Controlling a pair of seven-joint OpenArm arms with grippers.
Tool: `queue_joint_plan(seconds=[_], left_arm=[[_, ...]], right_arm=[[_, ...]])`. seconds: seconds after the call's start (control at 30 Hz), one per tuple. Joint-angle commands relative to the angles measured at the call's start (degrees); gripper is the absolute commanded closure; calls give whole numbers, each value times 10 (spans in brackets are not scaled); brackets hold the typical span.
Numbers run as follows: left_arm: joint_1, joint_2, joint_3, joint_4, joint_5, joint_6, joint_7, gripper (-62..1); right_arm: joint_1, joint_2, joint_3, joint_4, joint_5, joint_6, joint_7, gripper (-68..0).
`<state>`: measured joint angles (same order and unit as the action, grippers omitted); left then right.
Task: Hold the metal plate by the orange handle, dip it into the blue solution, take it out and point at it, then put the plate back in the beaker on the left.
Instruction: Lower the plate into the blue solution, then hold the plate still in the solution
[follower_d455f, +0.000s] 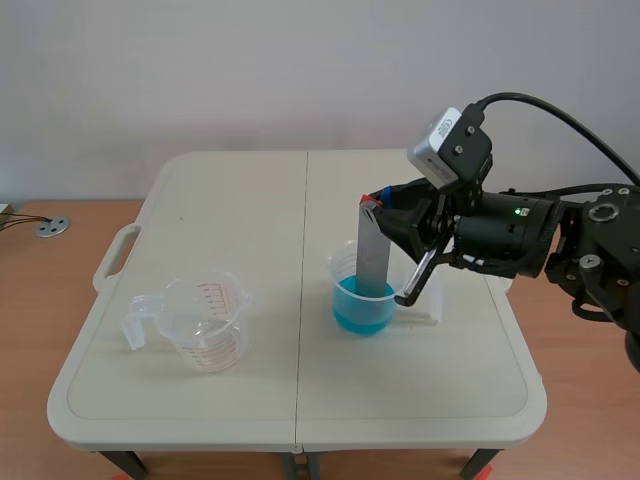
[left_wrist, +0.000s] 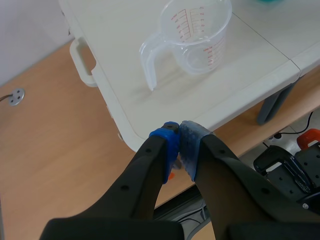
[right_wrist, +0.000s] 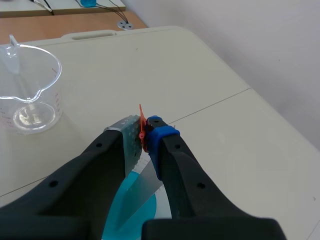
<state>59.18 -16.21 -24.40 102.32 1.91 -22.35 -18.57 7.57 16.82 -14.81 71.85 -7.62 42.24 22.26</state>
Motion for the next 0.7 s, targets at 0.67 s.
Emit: queue_joint_plan(seconds=[0.67], left_arm=[[0,2,-2,8,-4,1,-9,-29]], right_arm=[[-11,5,0,-2,-42,5,28,-13]])
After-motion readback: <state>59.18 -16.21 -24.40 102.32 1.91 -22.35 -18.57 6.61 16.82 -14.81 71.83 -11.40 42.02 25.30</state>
